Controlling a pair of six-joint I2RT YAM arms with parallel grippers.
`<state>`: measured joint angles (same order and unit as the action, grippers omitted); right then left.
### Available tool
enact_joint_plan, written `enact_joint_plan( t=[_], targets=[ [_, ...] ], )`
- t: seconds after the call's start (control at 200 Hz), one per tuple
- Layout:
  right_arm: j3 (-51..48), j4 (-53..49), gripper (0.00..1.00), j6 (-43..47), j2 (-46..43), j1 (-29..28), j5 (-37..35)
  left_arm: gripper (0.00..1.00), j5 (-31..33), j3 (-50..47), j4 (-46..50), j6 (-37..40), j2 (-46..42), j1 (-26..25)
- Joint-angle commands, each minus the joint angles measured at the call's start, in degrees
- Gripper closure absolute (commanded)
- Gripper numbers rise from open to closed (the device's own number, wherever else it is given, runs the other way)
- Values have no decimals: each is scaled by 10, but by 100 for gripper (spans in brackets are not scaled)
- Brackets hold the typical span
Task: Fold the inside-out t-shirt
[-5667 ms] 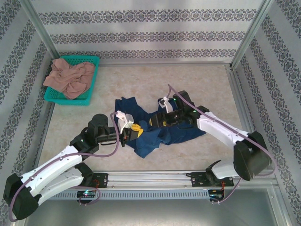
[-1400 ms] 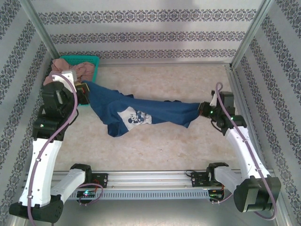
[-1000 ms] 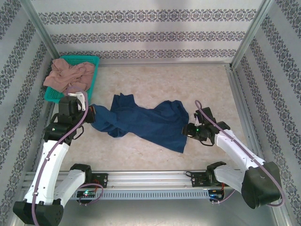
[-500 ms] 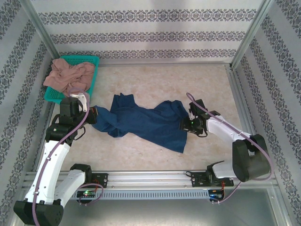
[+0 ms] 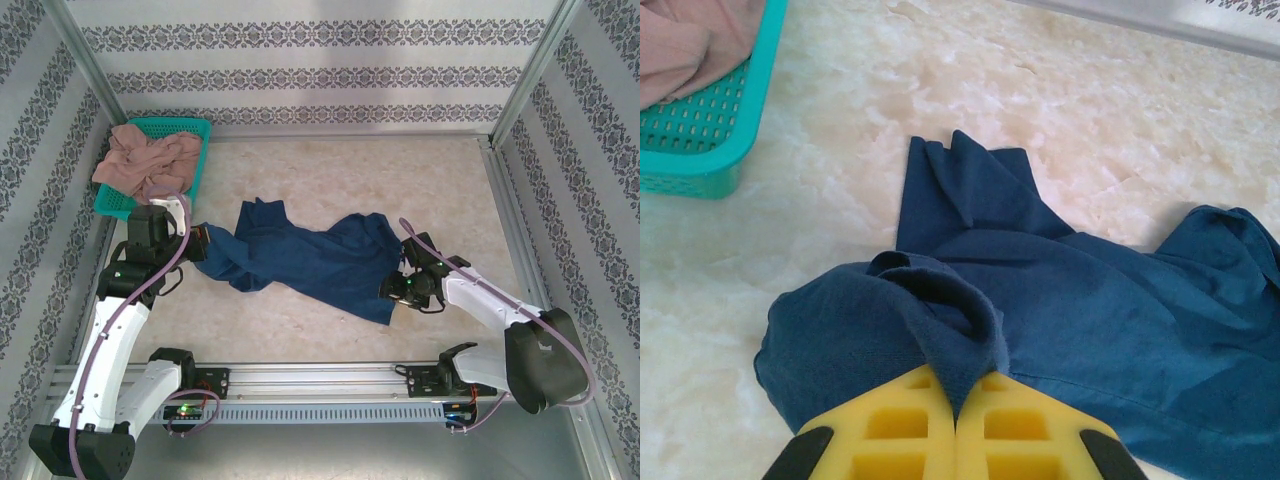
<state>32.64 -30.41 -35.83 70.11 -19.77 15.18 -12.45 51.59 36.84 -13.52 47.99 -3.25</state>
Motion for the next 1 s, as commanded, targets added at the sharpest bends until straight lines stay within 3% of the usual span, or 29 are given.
enact_joint_plan(
  t=[0.0,0.18,0.34,0.515,0.64,0.705,0.784,0.994],
  targets=[
    [-8,8,59,-11,-10,-9,13,100,-7,-3,-24,-4,-5,6],
    [-5,1,73,-13,-24,-11,9,100,-9,-3,-25,-5,-3,6],
    [13,-15,100,-8,-45,-10,11,100,-5,-6,-30,-8,-1,6],
    [196,-58,100,99,-119,46,-42,100,14,62,-62,-27,9,6],
    [341,-57,100,116,-137,152,-21,100,106,200,-67,6,15,7],
    [422,-76,100,133,-149,173,-27,100,130,276,-75,38,4,7],
    [508,-95,100,149,-167,174,-33,100,114,361,-82,72,-4,7],
    [711,-178,100,195,-201,172,-61,100,59,590,5,146,27,6]
  ],
)
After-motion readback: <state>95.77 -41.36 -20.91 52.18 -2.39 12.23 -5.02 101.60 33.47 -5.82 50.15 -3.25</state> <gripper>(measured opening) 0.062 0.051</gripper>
